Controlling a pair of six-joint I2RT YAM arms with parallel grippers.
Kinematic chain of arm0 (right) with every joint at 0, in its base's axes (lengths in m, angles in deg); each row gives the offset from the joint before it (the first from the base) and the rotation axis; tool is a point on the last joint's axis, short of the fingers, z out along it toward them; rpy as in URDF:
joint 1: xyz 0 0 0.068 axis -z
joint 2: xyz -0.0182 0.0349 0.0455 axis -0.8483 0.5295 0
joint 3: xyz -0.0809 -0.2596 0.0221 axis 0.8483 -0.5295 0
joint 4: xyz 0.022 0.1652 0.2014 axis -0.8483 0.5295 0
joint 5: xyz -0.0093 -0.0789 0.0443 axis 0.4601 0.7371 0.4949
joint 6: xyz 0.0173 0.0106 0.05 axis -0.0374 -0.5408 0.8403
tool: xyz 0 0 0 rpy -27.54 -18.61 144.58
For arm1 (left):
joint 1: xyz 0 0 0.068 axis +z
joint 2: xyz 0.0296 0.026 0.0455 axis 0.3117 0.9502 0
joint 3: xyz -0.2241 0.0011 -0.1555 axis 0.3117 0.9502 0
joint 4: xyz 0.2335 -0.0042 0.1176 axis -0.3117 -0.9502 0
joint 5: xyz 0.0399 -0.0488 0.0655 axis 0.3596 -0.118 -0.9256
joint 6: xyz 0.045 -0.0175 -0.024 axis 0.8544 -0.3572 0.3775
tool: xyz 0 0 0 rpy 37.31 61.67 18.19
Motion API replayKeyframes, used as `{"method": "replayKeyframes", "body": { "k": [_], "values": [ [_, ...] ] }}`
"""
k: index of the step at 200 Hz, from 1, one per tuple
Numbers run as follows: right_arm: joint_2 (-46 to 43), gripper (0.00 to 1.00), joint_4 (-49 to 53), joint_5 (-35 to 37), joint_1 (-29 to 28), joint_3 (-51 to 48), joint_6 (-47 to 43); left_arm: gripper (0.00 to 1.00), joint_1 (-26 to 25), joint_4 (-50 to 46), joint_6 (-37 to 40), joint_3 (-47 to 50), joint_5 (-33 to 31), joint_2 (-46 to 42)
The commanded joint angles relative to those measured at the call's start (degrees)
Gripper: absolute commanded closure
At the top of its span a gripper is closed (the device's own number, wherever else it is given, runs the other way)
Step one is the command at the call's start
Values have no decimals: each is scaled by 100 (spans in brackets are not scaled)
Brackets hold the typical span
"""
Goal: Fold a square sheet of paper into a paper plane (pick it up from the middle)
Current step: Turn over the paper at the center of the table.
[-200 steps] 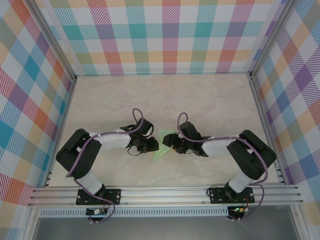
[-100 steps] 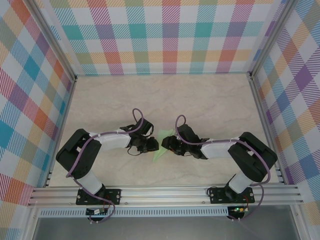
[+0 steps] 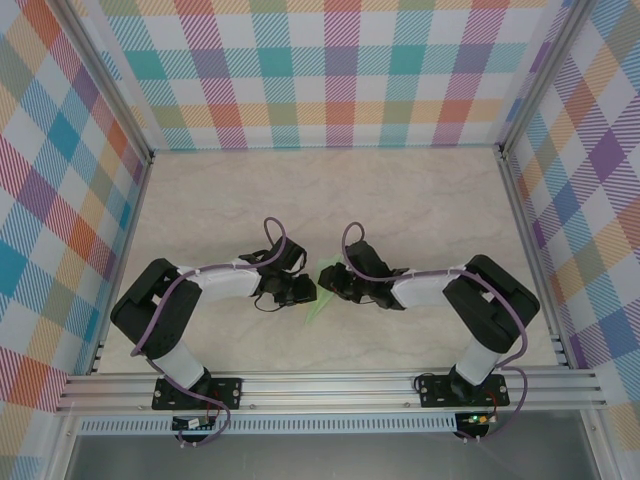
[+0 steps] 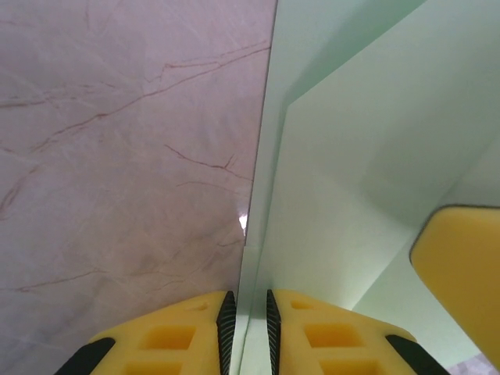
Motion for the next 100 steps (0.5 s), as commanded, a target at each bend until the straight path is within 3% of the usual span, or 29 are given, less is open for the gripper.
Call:
{"method": "replayKeyframes", "body": {
  "k": [1,64,100],
  "values": [
    [207,73,-9,-40,1,173,-121,78,81,-136,-38,164,-346,-65],
    [-68,92,1015,8,1,635,-769,75,89,-234,-105,328,-480,-883],
    [-778,92,3419,702,-8,1377,-1669,73,97,-927,-78,438,-1125,-1912]
  ]
}}
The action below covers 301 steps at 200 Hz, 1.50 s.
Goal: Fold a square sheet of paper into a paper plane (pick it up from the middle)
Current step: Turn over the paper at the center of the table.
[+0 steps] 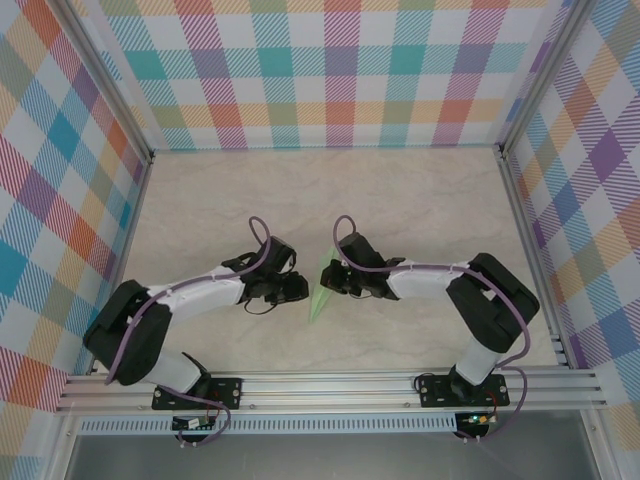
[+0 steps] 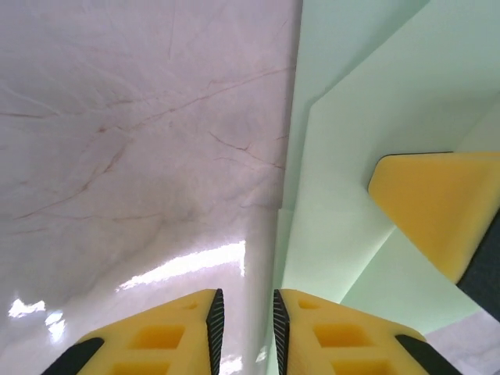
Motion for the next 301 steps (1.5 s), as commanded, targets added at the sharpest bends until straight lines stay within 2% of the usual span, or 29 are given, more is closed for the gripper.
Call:
{"method": "replayKeyframes", "body": {
  "k": [1,34,61,87,125,159,198,229,257,273,301],
  "values": [
    [-626,92,1931,569,-12,628,-831,73,65,-598,-11,104,-591,-699],
    [-757,91,4998,2140,-211,1919,-1629,68,140,-1022,-181,392,-1273,-1737],
    [-110,90,7315,3675,-475,3060,-1383,67,228,-1248,-306,577,-1659,-2274],
    [803,90,8389,4089,-701,3823,-1047,67,268,-1451,-426,631,-1973,-2595],
    [1954,87,8360,3754,-1045,4477,-783,66,276,-1767,-632,677,-2485,-3159],
    [2879,85,8166,3245,-1263,5120,-673,63,284,-1971,-643,712,-2619,-3520],
    [3230,77,7689,2563,-1394,5506,-581,63,288,-2004,-691,752,-2558,-3596],
    [2784,56,6993,1959,-1429,5382,-822,61,293,-1971,-680,745,-2467,-3593],
    [1717,32,6101,1724,-1421,4619,-1004,60,293,-1901,-667,773,-2291,-3562],
    [1062,22,5667,1723,-1414,4078,-1024,59,293,-1771,-668,824,-2126,-3520],
    [-91,16,4771,1369,-1204,2856,-1125,57,302,-1532,-633,862,-1740,-3350]
  ]
}}
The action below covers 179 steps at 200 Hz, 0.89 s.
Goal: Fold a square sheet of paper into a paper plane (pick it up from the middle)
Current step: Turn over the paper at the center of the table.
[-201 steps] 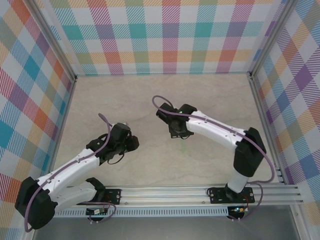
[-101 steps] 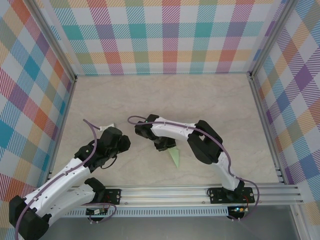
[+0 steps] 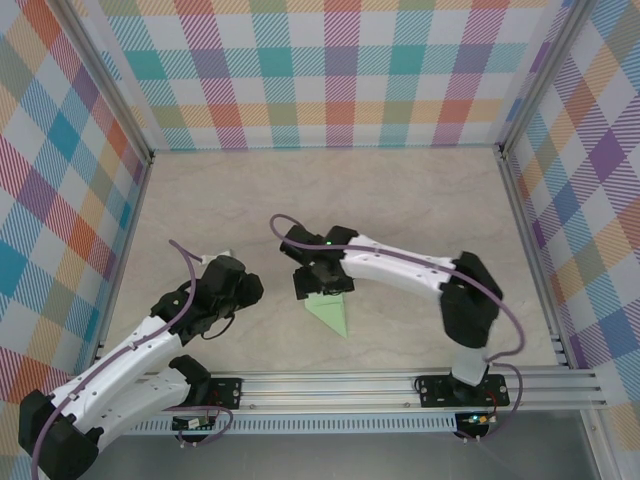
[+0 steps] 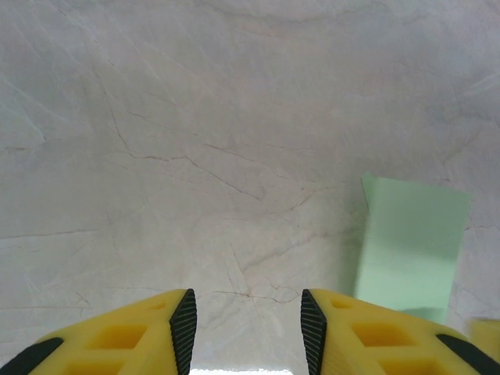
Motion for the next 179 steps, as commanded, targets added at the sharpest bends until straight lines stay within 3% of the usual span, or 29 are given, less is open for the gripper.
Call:
{"method": "replayKeyframes", "body": {
  "k": [1,15,35,49,92,141,179],
  "values": [
    [-772,16,-899,-447,174,-836,-111,57,72,261,-10,103,415,132],
    [-1259,19,-1558,-1036,474,-1596,-134,57,72,475,41,130,725,257],
    [-1759,34,-2468,-1859,974,-2648,-80,56,72,823,49,204,1246,514],
    [-1893,37,-2857,-2219,1276,-3114,25,57,73,1076,-7,265,1555,727],
    [-1647,45,-3755,-2927,1868,-3591,125,57,72,1682,-83,302,2261,1406],
    [-764,53,-4080,-3060,1982,-3205,132,56,64,2050,-160,271,2544,1833],
    [-718,72,-4808,-2810,2237,-3773,704,56,46,2095,-157,187,2667,2113]
  ]
}}
